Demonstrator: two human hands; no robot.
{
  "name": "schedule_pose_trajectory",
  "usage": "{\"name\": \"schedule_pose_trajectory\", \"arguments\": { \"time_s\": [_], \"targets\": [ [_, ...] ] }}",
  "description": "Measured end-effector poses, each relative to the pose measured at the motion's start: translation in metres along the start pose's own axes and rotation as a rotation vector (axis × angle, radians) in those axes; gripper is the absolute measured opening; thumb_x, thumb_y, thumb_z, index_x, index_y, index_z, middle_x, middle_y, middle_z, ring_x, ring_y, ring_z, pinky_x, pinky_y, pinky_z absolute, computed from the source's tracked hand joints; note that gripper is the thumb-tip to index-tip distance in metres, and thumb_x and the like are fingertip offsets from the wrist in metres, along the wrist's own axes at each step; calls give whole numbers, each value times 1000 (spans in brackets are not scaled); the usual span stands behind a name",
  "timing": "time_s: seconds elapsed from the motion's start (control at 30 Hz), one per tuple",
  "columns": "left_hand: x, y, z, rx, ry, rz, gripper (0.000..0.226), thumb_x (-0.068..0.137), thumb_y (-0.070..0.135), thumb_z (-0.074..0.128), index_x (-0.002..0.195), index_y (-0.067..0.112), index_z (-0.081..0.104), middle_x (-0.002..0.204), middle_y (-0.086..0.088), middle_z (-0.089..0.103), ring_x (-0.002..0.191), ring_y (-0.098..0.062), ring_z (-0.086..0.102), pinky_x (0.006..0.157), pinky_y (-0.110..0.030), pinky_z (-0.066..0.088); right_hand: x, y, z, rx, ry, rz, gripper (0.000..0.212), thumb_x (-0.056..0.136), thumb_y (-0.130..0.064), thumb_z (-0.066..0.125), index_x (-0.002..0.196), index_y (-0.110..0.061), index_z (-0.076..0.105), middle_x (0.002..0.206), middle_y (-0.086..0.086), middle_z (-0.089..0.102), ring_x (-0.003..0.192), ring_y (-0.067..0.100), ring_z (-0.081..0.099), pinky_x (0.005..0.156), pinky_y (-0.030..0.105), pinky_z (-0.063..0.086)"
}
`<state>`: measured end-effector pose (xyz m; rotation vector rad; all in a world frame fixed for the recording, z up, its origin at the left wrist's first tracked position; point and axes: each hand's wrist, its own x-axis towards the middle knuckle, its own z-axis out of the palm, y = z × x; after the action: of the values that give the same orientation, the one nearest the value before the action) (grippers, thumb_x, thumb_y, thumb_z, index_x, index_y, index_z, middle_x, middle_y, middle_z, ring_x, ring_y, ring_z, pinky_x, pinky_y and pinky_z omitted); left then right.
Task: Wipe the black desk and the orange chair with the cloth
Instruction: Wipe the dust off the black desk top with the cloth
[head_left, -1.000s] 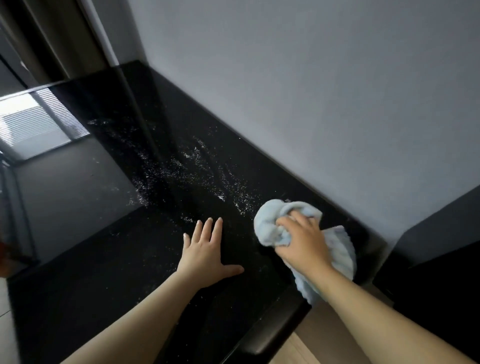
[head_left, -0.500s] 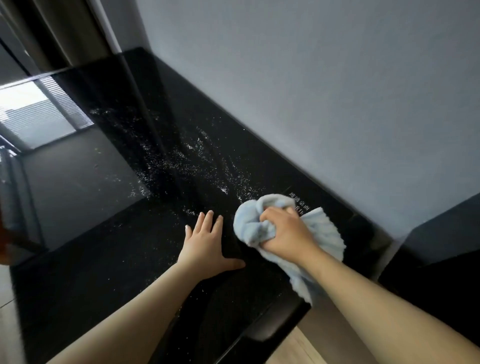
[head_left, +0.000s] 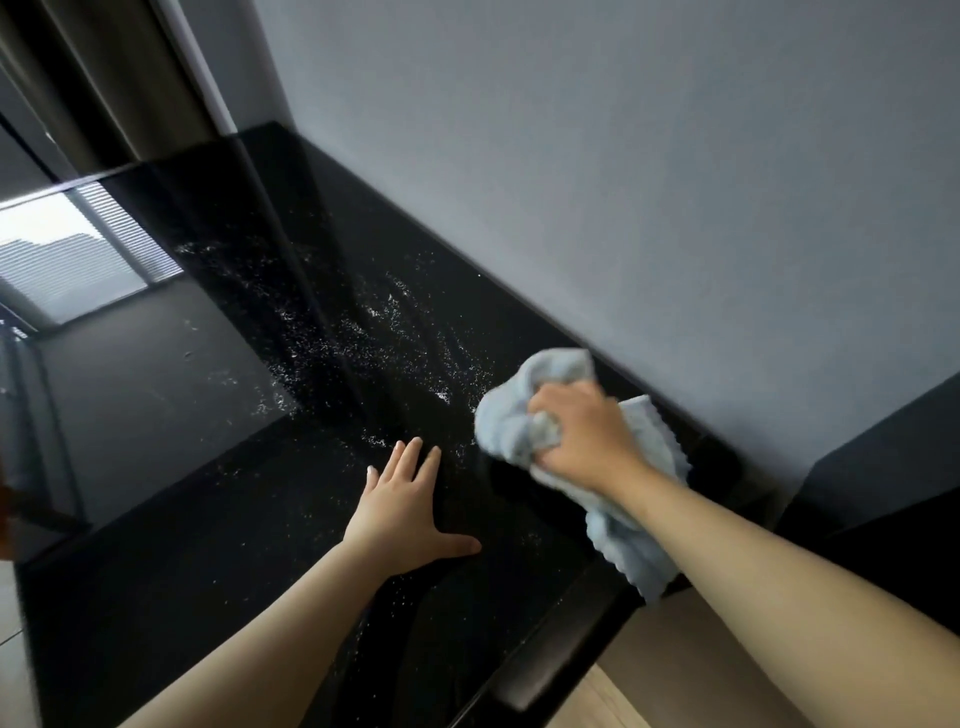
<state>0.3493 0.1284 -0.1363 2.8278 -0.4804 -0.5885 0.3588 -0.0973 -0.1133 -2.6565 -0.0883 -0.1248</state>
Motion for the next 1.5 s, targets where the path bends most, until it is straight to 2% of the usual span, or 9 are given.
{"name": "schedule_pose_trajectory", "arguments": {
  "time_s": [0.07,0.17,0.4,0.6,0.8,0.97,1.2,1.37,1.5],
  "targets": [
    [0,0,-1,-3,1,7,121,64,73,63,151,19,-2,158,-2,-12,144,-19,-16,116,-43,-5,13,19,-11,-74,229,212,15,72,-33,54,87,-27,55,97,-4,58,101,33,52,73,40,44],
    [-1,0,0,-9,-7,7,121,64,73,63,151,19,-3,158,-2,-12,144,-19,-16,116,-43,-5,17,38,-13,-117,53,533,31,81,-38,49,110,-31,49,127,-6,45,123,31,37,92,50,39],
    [-1,0,0,8,2,11,121,64,73,63,151,18,-2,158,-3,-11,145,-19,-15,116,-44,-4,4,-10,12,34,-102,41,11,73,-29,56,79,-33,48,90,-15,53,103,21,50,74,33,46],
    [0,-1,1,-6,-5,8,121,65,73,63,150,19,-2,158,-2,-11,144,-19,-15,116,-43,-5,-10,34,-2,-149,142,482,35,75,-40,60,105,-24,53,124,1,48,115,36,41,87,48,43],
    [1,-2,1,-3,12,10,121,64,73,64,151,18,0,158,-3,-9,145,-20,-14,116,-44,-4,-48,10,22,-65,-46,-59,16,72,-27,56,87,-29,56,106,-7,56,100,27,51,76,37,44],
    [1,-2,1,-9,1,7,122,62,75,63,150,19,-1,158,-2,-10,145,-20,-14,116,-45,-3,-51,50,-9,-136,363,618,19,79,-19,58,97,-15,57,114,11,55,107,39,46,80,46,43],
    [-3,0,1,5,29,7,117,67,72,62,151,19,0,159,-2,-9,145,-19,-13,117,-43,-2,-95,-23,32,90,147,33,12,70,-12,58,74,-22,51,90,-2,59,84,27,52,63,43,46],
    [-20,4,9,33,143,101,102,79,65,55,150,21,-4,158,3,-9,144,-16,-15,116,-39,-4,-80,26,-7,-83,325,563,19,82,-19,57,100,-14,57,113,8,55,105,35,47,80,43,42],
    [-35,0,14,39,174,98,91,84,61,50,150,23,0,159,5,-6,144,-15,-17,116,-39,-5,-107,-10,19,-71,202,334,23,75,-17,63,97,-17,60,106,5,58,100,34,49,71,41,39]
  ]
}}
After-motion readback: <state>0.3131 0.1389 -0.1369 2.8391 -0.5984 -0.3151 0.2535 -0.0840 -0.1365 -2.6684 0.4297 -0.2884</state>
